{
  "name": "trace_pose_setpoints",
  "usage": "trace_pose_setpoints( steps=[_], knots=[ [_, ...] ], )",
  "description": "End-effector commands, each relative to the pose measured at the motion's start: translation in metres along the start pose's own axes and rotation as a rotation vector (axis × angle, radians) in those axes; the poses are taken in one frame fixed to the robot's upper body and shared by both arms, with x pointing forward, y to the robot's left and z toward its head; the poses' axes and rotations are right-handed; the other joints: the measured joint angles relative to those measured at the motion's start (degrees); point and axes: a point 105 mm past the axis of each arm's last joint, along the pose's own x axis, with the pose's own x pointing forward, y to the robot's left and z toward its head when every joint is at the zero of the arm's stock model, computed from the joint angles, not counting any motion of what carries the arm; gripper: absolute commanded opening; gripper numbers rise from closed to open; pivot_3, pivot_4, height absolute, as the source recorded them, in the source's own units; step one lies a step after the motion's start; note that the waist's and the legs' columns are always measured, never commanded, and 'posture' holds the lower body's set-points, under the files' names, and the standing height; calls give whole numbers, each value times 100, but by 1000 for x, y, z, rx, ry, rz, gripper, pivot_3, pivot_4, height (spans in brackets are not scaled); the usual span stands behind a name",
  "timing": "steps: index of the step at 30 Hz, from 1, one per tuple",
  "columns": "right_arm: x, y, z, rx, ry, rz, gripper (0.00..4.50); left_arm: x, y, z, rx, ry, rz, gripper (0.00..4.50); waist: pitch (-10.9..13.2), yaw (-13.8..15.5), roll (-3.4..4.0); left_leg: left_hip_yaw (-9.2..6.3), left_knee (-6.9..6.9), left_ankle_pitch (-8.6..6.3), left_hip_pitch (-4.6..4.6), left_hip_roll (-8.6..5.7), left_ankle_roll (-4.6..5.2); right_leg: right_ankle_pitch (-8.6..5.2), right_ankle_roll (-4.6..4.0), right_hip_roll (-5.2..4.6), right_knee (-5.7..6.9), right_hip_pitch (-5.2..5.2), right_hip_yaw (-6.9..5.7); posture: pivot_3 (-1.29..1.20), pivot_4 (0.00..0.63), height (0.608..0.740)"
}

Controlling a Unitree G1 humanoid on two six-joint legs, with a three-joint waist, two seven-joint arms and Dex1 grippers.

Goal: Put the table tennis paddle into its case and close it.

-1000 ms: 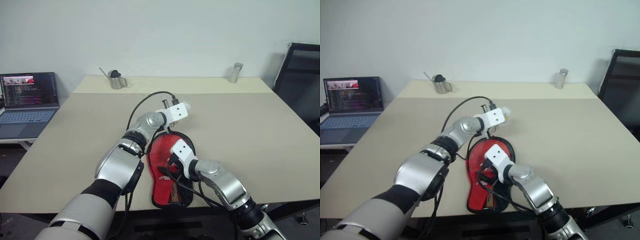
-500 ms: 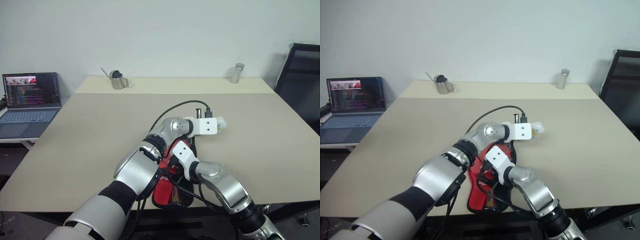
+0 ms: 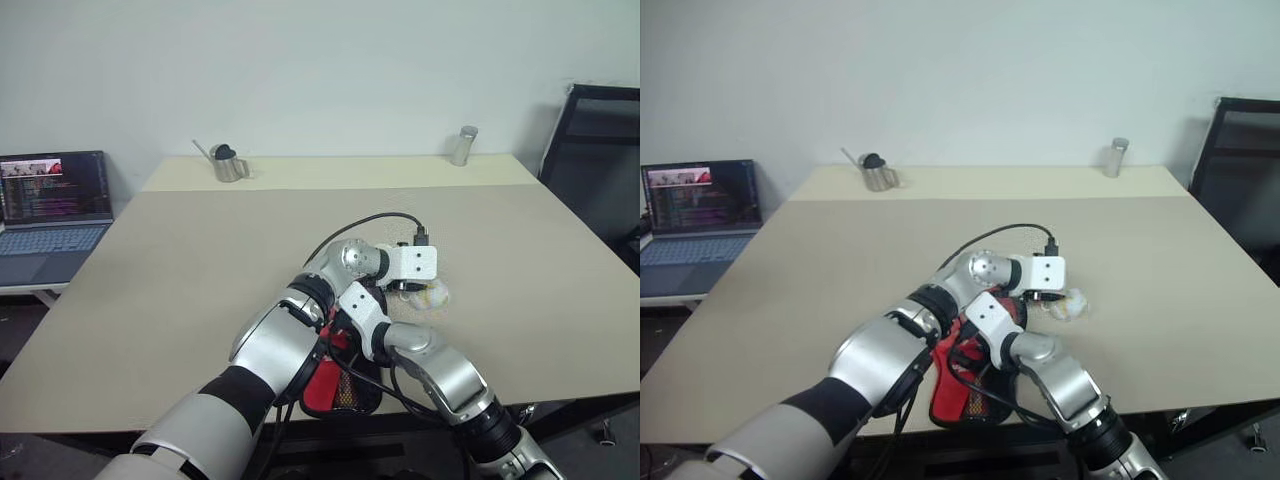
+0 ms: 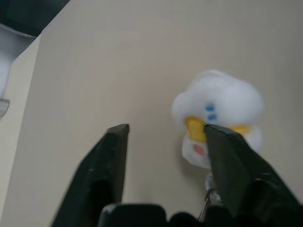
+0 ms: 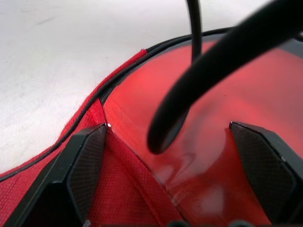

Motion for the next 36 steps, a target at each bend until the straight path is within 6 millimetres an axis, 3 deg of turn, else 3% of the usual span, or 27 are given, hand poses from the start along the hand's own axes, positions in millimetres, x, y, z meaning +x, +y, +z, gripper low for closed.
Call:
trace_pose_setpoints(
  steps=[1, 2, 8, 13, 15, 18, 21, 25, 28, 36],
  knots=[
    [6, 3, -38, 52, 140, 18, 4500, -21, 40, -9, 5, 56, 179, 4182, -1, -9, 1, 0, 0, 0, 3, 3, 0, 0, 0, 2, 2, 1, 1, 0, 150, 740],
    [7, 3, -37, 51, 139, 18, 4500, -26, 47, -13, -15, 65, 217, 4474, -1, -10, 2, 1, 0, 0, 7, 6, 0, 0, 0, 5, 4, 2, 1, 0, 150, 740],
    [9, 0, -31, 68, 110, 17, 4500, -68, 88, -28, -144, 50, 389, 4474, -2, -8, 3, 2, 0, 0, 10, 10, 0, 0, 0, 9, 5, 5, 1, 0, 150, 740],
    [4, -3, -1, 157, -3, 11, 4500, -98, 93, -40, -317, -85, 387, 4474, -2, -10, 3, 4, -1, 0, 11, 13, -1, 1, -1, 11, 6, 4, 1, 0, 150, 740],
    [-3, -5, 13, 187, -57, 10, 4500, -105, 83, -46, -421, -168, 349, 4474, -2, -7, 3, 5, -2, 0, 11, 13, -1, 0, -2, 11, 5, 3, 1, 0, 150, 740],
    [-27, -13, 37, 211, -136, -4, 4500, -107, 26, -73, -473, -204, 137, 4474, -4, -7, 7, 10, -8, 0, 9, 9, -2, 3, -6, 8, 0, 2, 7, 0, 150, 740],
    [-51, -19, 50, 219, -171, -14, 4500, -110, -4, -82, -532, -251, 67, 4474, -2, -3, 7, 12, -13, 0, 2, 7, -2, 16, -28, 8, 0, -7, 9, 0, 150, 740],
    [-81, -22, 56, 194, -176, -13, 4500, -115, -20, -82, -571, -275, 66, 4474, 1, 72, 5, -10, 0, 1, -29, 7, -3, 17, -30, 8, 2, -24, -9, 0, 150, 740],
    [-109, -30, 49, 135, -132, -23, 4500, -119, -32, -84, -586, -251, 64, 4474, 0, 80, 5, -12, 4, 0, -27, -1, -2, 13, -24, -1, -4, -13, -8, 0, 150, 740],
    [-143, -62, 53, -27, -69, -48, 4500, -116, -54, -93, -587, -137, 15, 4474, 0, 50, 5, -9, 4, 0, -17, 2, 0, 0, -5, 1, -4, -8, -4, 0, 150, 740]
  ],
)
